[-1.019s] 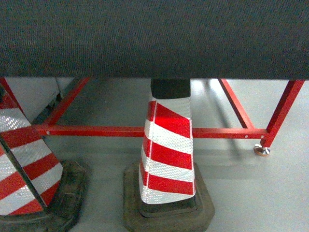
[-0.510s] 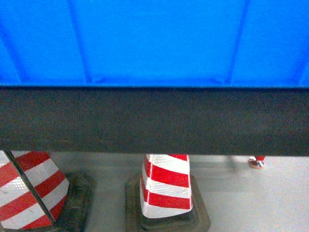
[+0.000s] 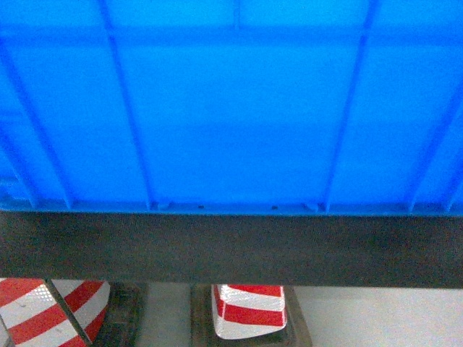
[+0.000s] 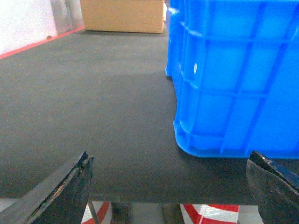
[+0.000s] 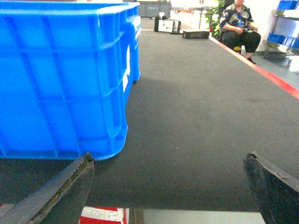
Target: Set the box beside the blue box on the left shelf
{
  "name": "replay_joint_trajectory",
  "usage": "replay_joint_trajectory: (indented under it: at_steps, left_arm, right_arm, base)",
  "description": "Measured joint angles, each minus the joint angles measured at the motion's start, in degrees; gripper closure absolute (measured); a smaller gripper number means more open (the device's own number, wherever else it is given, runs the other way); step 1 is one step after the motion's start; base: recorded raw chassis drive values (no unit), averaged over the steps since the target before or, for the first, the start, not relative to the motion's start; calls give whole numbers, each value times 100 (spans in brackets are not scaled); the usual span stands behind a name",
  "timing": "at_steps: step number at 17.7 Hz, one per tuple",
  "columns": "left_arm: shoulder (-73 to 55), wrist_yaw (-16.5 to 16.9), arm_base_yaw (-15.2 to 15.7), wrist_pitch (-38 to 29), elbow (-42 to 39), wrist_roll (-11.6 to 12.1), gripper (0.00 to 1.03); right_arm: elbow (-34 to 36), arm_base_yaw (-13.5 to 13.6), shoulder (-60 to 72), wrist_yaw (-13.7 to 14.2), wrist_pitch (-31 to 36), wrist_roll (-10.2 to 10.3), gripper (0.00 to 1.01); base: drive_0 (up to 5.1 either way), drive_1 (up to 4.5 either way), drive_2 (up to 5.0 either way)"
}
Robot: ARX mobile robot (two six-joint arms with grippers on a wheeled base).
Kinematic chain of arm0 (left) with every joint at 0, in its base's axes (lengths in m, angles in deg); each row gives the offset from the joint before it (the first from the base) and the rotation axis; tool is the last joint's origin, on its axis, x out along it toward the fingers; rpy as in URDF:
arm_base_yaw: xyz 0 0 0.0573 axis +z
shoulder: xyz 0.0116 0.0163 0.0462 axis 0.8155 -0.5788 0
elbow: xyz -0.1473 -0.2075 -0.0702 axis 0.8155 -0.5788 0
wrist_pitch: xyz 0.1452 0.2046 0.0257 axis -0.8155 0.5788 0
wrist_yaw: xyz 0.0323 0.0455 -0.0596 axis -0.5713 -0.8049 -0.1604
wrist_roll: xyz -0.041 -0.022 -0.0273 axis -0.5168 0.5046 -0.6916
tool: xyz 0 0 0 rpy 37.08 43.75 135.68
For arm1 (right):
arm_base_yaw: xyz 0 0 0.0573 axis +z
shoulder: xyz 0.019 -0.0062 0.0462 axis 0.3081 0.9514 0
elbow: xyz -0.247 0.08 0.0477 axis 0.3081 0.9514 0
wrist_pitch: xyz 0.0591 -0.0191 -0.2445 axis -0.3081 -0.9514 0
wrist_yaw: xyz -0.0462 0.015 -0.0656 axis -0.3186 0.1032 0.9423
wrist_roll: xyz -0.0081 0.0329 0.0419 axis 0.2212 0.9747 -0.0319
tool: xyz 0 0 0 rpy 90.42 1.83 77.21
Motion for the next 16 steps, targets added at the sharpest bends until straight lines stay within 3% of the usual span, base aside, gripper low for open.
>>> replay_joint_trajectory:
  at_steps: [16]
  left_arm:
    - [0,-2,0,-2,2,0,5]
  right_arm:
    - [0,0,0,0,-7,2,3]
  base:
    - [0,0,0]
